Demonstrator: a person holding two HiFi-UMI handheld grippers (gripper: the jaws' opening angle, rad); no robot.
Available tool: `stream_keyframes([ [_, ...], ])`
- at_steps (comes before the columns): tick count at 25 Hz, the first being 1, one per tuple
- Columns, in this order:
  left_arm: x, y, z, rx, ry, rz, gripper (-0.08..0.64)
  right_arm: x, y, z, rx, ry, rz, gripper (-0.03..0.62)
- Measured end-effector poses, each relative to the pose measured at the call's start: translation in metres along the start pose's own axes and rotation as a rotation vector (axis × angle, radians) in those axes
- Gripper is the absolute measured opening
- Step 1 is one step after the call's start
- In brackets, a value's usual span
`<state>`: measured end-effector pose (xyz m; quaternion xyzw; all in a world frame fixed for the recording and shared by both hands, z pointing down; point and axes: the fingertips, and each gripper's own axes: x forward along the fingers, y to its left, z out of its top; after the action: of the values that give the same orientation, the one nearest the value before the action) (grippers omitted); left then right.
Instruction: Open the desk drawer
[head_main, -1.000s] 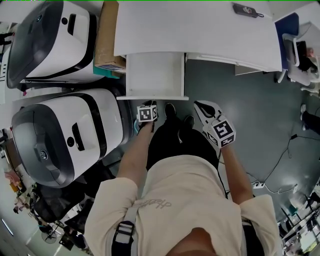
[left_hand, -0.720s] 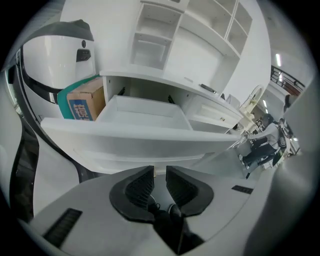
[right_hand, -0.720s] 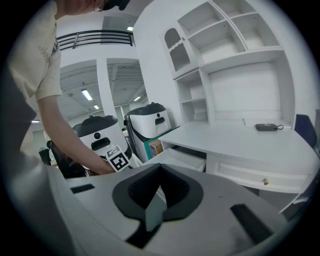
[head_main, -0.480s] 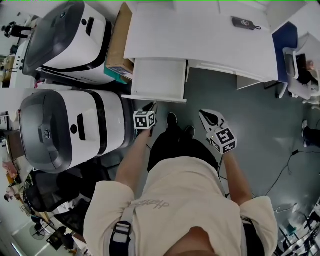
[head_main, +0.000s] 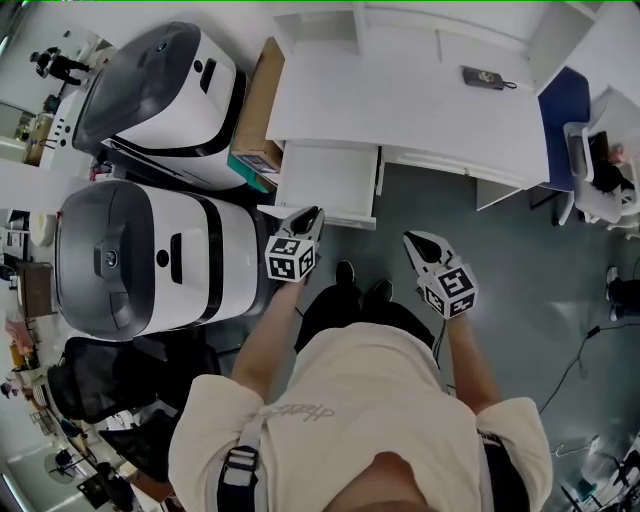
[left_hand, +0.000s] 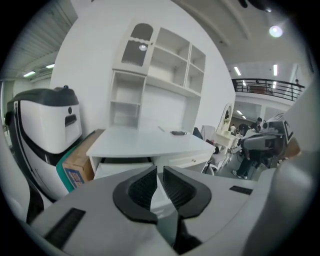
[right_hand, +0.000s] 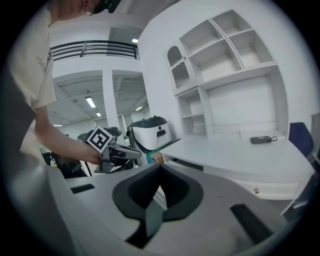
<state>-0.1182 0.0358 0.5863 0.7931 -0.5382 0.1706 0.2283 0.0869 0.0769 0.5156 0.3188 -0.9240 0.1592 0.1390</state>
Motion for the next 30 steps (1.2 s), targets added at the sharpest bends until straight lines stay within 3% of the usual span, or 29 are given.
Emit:
stream_keyframes([
  [13, -0.062, -0.019, 0.158, 0.123, -0.299, -0.068, 0.015, -0.012, -0.001, 0.107, -0.055, -0.162, -0.093, 0.002],
  [20, -0.080, -0.016, 0.206, 0.218, -0.345, -0.056, 0.005, -0.010, 0.003, 0.155, -0.096, -0.244, -0.102, 0.002],
  [30, -0.098, -0.008, 0.246, 0.223, -0.398, -0.044, 0.005, -0.024, -0.006, 0.218, -0.136, -0.315, -0.154, 0.000],
])
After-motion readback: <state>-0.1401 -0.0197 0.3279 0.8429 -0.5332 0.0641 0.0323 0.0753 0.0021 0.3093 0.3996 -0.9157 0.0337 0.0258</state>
